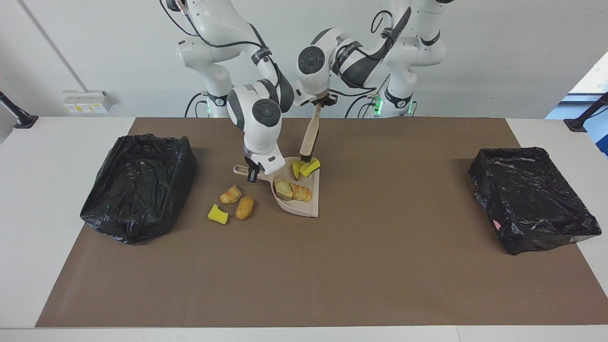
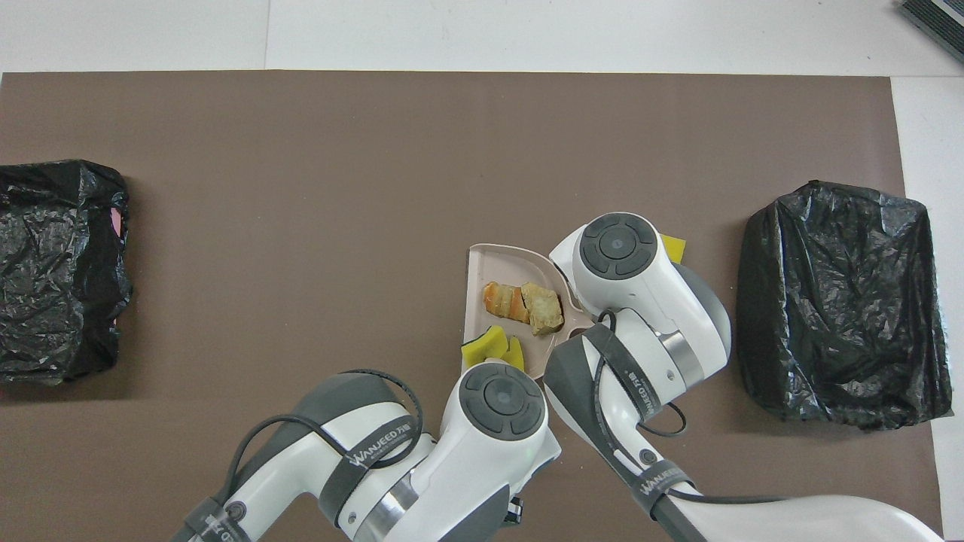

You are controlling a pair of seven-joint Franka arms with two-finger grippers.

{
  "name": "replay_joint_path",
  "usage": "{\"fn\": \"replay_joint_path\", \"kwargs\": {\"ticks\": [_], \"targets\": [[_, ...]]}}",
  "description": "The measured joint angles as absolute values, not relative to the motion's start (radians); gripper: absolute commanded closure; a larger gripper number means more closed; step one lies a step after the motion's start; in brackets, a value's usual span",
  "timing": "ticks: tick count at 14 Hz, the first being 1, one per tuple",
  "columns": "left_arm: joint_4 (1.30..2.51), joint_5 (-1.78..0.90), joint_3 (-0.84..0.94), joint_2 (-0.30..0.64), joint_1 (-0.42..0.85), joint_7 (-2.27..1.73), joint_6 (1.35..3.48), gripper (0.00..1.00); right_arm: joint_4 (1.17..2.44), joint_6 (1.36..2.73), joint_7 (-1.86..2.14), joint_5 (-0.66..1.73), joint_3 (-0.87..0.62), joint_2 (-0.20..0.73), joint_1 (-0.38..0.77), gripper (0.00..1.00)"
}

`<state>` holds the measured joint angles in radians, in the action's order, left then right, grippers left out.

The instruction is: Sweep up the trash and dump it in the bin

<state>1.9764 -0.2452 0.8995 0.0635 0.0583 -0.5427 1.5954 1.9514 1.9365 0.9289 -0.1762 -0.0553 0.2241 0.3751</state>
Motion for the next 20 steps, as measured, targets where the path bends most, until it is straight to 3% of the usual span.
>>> {"fn": "replay_joint_path", "kwargs": {"ticks": [9, 14, 20], "targets": [[2.050, -0.253, 0.989, 0.005, 0.059, -0.599, 1.665, 1.00, 1.951, 1.937, 0.929, -0.176, -0.055, 0.224, 0.375, 1.00], [2.198, -0.408, 0.988, -0.166, 0.060, -0.709, 1.682, 1.00, 1.951, 1.937, 0.929, -0.176, -0.055, 0.224, 0.375, 1.00], [2.383, -0.613, 0.990, -0.375, 0.096, -0.719, 1.863, 1.00, 1.951, 1.937, 0.929, -0.176, -0.055, 0.224, 0.375, 1.00]]}}
